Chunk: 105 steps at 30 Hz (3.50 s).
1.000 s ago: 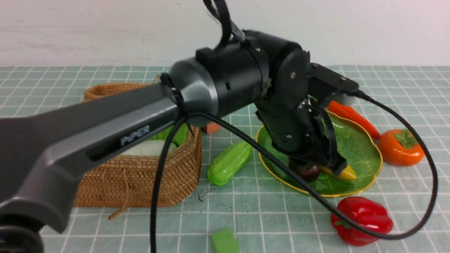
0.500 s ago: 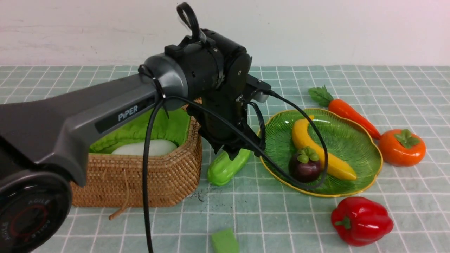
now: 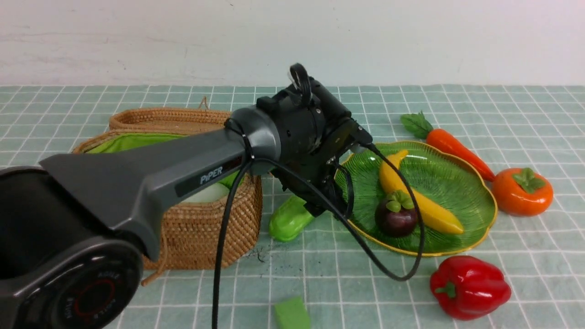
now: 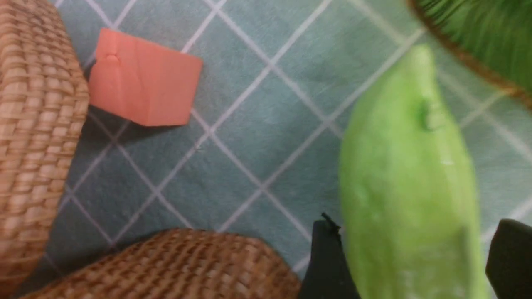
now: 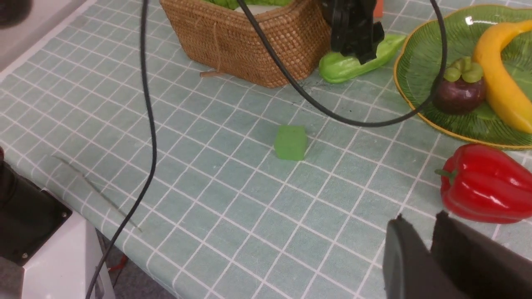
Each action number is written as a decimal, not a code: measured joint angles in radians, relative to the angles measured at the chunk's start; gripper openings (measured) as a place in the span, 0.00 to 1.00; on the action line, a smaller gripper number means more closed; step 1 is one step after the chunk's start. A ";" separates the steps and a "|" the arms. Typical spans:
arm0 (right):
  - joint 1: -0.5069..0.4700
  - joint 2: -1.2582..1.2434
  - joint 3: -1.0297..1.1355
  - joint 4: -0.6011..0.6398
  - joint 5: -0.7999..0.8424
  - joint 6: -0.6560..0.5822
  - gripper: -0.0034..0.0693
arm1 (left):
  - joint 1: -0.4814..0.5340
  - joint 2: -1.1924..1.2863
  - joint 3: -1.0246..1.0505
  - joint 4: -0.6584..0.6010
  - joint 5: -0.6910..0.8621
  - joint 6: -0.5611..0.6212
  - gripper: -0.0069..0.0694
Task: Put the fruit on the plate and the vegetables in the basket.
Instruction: Take a chayote with your left arm and place it on the basket on the left, then grab a mountain bell pepper with your right arm and put it into the left basket
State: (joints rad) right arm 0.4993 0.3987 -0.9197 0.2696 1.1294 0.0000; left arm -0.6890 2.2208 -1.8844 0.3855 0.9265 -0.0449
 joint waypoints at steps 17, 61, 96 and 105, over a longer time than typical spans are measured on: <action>0.000 0.000 0.000 0.006 0.000 0.000 0.20 | 0.000 0.070 0.000 0.008 -0.024 0.000 0.71; 0.000 0.000 0.000 0.133 -0.069 -0.067 0.20 | 0.345 -0.543 0.420 -0.006 0.035 0.670 0.67; 0.000 0.407 0.000 0.035 -0.042 -0.077 0.21 | 0.068 -1.071 0.486 -0.308 0.094 -0.061 0.07; -0.032 0.589 -0.009 -0.202 0.009 -0.091 0.22 | -0.082 -1.434 0.915 -0.344 -0.011 -0.104 0.07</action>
State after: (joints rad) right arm 0.4671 0.9874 -0.9284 0.0678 1.1381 -0.0913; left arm -0.7705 0.7865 -0.9691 0.0415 0.9159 -0.1492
